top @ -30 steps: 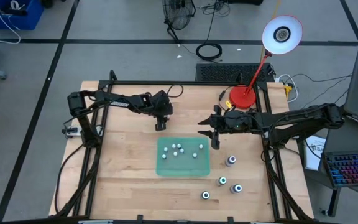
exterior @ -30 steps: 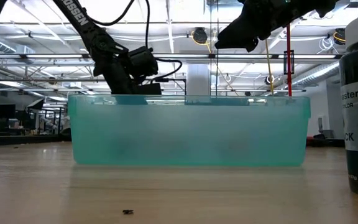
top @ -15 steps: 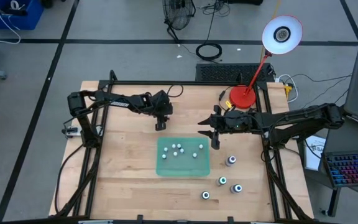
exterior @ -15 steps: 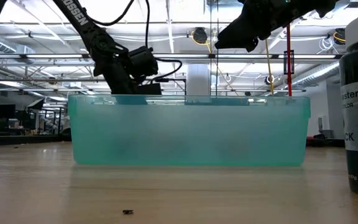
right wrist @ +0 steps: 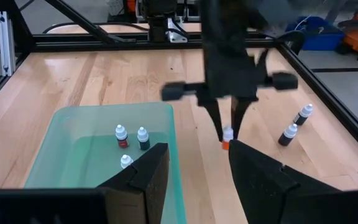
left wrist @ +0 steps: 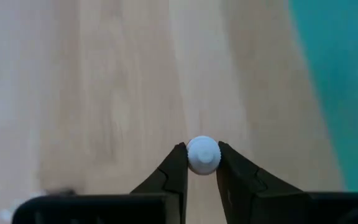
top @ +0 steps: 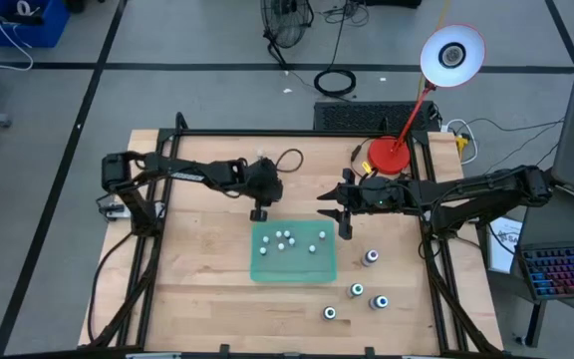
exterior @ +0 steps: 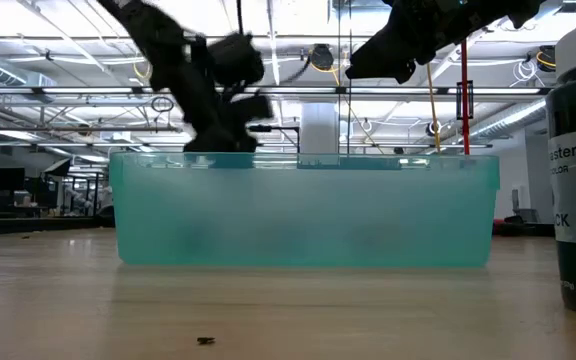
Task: Pick & Place food coloring
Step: Put the small orange food coloring bottle into the blue bin
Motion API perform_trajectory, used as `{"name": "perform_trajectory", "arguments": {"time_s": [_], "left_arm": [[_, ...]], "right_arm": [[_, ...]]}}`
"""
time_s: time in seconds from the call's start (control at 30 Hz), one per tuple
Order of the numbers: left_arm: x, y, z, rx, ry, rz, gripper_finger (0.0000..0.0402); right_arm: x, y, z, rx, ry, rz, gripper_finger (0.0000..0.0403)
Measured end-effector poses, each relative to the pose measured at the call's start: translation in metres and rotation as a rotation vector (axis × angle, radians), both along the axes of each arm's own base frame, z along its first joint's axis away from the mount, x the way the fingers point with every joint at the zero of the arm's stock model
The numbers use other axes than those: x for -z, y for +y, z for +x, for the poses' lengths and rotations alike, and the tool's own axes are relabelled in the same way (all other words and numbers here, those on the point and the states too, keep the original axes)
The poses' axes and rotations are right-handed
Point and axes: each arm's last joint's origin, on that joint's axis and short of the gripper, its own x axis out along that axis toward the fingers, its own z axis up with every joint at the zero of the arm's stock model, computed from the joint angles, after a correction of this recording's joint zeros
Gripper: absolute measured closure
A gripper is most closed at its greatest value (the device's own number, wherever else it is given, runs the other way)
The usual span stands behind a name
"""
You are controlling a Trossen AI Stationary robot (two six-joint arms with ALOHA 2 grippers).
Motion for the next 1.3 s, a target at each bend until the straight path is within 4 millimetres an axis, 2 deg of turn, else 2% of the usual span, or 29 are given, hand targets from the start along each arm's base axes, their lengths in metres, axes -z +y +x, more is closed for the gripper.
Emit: {"name": "perform_trajectory", "arguments": {"time_s": [0.27,0.33,0.5,0.67,0.93,1.3], "left_arm": [[-0.058,-0.053,0.022,0.069,0.028,0.132,0.0340],[-0.068,-0.067,0.029,0.109,-0.013,0.129,0.0340],[-0.077,-0.095,0.038,0.226,-0.130,0.012,0.0340],[-0.064,-0.104,0.045,0.247,-0.150,-0.057,0.0340],[-0.016,-0.099,0.068,0.210,-0.084,-0.079,0.0340],[0.014,-0.099,0.088,0.249,-0.028,-0.167,0.0340]], "right_arm": [[0.000,0.000,0.000,0.000,0.000,0.000,0.0248],[0.000,0.000,0.000,0.001,0.001,0.002,0.0248],[0.000,0.000,0.000,0.001,0.001,0.003,0.0248],[0.000,0.000,0.000,0.001,0.001,0.003,0.0248],[0.001,0.000,0.000,0.006,0.007,0.015,0.0248],[0.001,0.000,0.000,0.006,0.005,0.017,0.0248]]}}
